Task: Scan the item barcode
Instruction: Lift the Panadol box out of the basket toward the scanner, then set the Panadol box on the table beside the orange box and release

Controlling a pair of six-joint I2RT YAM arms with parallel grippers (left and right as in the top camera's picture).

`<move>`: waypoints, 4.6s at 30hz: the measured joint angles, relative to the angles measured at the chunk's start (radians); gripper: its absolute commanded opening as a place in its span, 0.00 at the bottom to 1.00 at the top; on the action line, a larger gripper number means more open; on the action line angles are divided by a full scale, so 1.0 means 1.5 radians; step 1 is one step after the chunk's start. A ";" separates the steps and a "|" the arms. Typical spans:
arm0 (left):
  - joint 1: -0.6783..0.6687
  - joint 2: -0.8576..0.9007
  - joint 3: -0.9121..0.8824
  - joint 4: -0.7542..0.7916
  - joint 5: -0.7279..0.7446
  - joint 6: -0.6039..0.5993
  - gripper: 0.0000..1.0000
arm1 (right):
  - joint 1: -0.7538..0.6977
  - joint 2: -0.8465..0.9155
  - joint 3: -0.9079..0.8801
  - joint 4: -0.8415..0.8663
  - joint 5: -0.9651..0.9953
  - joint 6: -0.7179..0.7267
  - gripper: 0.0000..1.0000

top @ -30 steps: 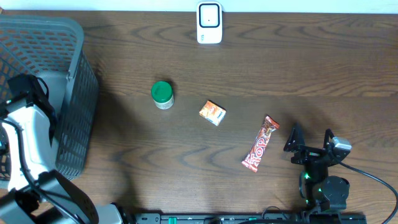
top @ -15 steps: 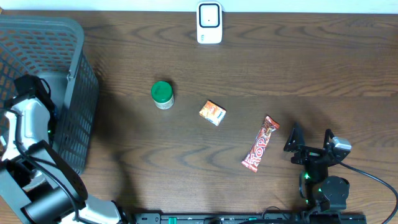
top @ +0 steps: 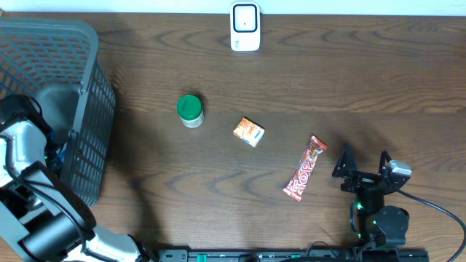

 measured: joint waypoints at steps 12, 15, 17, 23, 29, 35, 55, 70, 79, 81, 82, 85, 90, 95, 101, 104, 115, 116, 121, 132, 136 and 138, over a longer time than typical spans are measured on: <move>0.000 0.062 0.000 0.017 0.018 0.001 0.47 | 0.000 0.000 0.000 0.000 0.000 0.000 0.99; 0.000 0.067 0.000 0.014 0.016 0.007 0.44 | 0.000 0.000 0.000 0.000 0.000 0.000 0.99; 0.000 0.067 0.000 0.012 0.016 0.010 0.44 | 0.000 0.000 0.000 0.000 0.000 0.000 0.99; 0.000 0.067 0.001 0.011 0.020 0.018 0.44 | 0.000 0.000 0.000 0.000 0.000 0.000 0.99; 0.003 0.066 0.010 0.009 0.051 0.058 0.44 | 0.000 0.000 0.000 0.000 0.000 0.000 0.99; 0.002 0.030 0.021 0.009 0.127 0.096 0.44 | 0.000 0.000 0.000 0.000 0.000 0.000 0.99; -0.008 -0.551 0.080 0.046 0.231 0.105 0.45 | 0.000 0.000 0.000 0.000 0.000 0.000 0.99; -0.369 -0.406 0.080 -0.026 0.432 0.106 0.45 | 0.000 0.000 0.000 0.000 0.000 0.000 0.99; -0.619 -0.255 0.080 -0.087 0.348 0.133 0.45 | 0.000 0.000 0.000 0.000 0.000 0.000 0.99; -0.660 -0.228 0.080 -0.105 0.320 0.137 0.45 | 0.000 0.000 0.000 0.000 0.000 0.000 0.99; -0.683 -0.211 0.080 -0.111 0.306 0.138 0.45 | 0.000 0.000 0.000 0.000 0.000 0.000 0.99; -0.736 -0.164 0.080 -0.136 0.273 0.125 0.45 | 0.000 0.000 0.000 0.000 0.000 0.000 0.99; -0.816 -0.073 0.080 -0.161 0.246 0.031 0.46 | 0.000 0.000 0.000 0.000 0.000 0.000 0.99; -0.889 0.017 0.080 -0.137 0.240 -0.090 0.46 | 0.000 0.000 0.000 0.000 0.000 0.000 0.99; -0.954 0.109 0.080 -0.080 0.238 -0.217 0.45 | 0.000 0.000 0.000 0.000 0.000 0.000 0.99; -0.972 0.144 0.080 -0.037 0.238 -0.262 0.45 | 0.000 0.000 0.000 0.000 0.000 0.000 0.99; -0.973 0.192 0.118 0.180 0.226 -0.303 0.53 | 0.000 0.000 0.000 0.000 0.000 -0.001 0.99; -0.971 0.194 0.120 0.185 0.226 -0.305 0.60 | 0.000 0.000 0.000 0.000 0.000 -0.001 0.99; -0.958 0.194 0.126 0.194 0.244 -0.312 0.77 | 0.000 0.000 0.000 0.000 0.000 -0.001 0.99; -0.956 0.161 0.101 0.171 0.312 -0.105 0.81 | 0.000 0.000 0.000 0.000 0.000 -0.001 0.99; -0.955 0.073 0.072 0.168 0.219 0.094 0.81 | 0.000 0.000 0.000 0.000 0.000 -0.001 0.99; -0.952 -0.021 0.073 0.188 0.148 0.222 0.90 | 0.000 0.000 0.000 0.000 0.000 -0.001 0.99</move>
